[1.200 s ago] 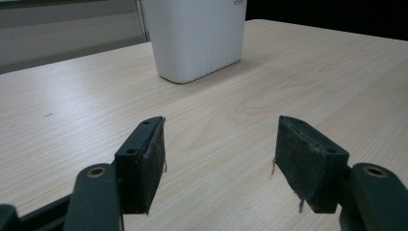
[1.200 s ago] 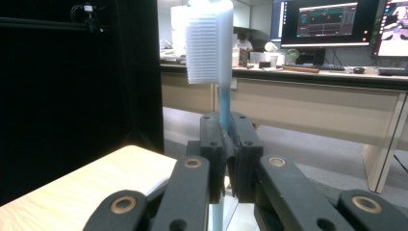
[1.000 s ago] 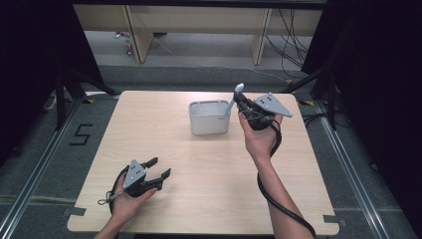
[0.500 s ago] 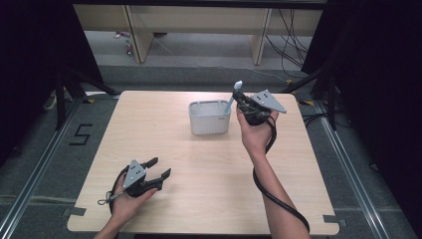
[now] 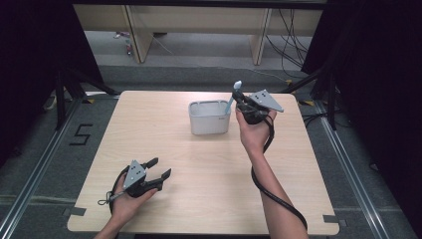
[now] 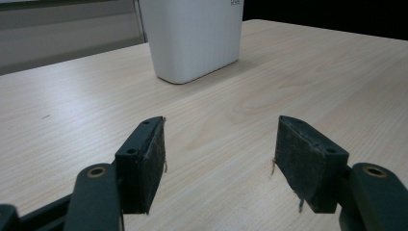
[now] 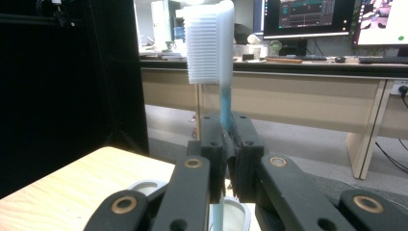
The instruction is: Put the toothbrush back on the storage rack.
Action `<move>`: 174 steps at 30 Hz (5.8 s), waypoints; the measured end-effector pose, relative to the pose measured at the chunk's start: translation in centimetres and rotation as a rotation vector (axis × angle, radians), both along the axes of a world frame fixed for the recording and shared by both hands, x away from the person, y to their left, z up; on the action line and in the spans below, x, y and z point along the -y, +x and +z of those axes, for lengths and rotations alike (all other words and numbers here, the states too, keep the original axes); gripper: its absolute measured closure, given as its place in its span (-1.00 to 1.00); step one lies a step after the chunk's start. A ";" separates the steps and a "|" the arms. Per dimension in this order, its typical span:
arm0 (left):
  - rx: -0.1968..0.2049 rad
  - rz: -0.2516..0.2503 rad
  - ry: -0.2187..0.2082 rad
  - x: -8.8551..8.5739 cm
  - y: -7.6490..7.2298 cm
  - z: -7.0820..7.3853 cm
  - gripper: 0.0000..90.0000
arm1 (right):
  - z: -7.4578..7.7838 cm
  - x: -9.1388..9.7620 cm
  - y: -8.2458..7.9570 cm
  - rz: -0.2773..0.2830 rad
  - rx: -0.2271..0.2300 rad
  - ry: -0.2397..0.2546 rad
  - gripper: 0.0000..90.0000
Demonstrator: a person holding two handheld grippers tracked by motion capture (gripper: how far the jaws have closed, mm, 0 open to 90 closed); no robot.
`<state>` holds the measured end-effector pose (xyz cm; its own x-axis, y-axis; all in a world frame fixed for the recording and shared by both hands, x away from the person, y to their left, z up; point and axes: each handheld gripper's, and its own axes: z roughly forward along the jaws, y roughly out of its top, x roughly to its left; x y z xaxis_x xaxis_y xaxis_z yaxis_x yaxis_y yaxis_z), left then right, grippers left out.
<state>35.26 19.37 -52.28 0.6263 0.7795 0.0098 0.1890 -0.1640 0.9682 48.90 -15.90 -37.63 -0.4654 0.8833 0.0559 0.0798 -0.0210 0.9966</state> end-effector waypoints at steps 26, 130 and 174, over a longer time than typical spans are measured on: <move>0.000 -0.001 -0.006 0.0 0.0 0.0 -0.24 | -0.5 -0.8 0.5 -0.013 -0.036 -0.051 0.92; -0.010 -0.003 0.010 0.1 -0.2 0.1 -0.24 | -6.6 -2.4 3.4 -0.029 -0.191 -0.116 0.91; -0.005 -0.001 0.015 0.3 -0.3 0.1 -0.24 | -6.4 2.3 -3.2 0.036 -0.279 -0.244 -0.11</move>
<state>34.93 19.08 -52.22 0.6270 0.7788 0.0177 0.1941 -0.1782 0.9647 45.66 -18.22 -44.00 -0.4931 0.8696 -0.0249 0.3458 0.2222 0.9116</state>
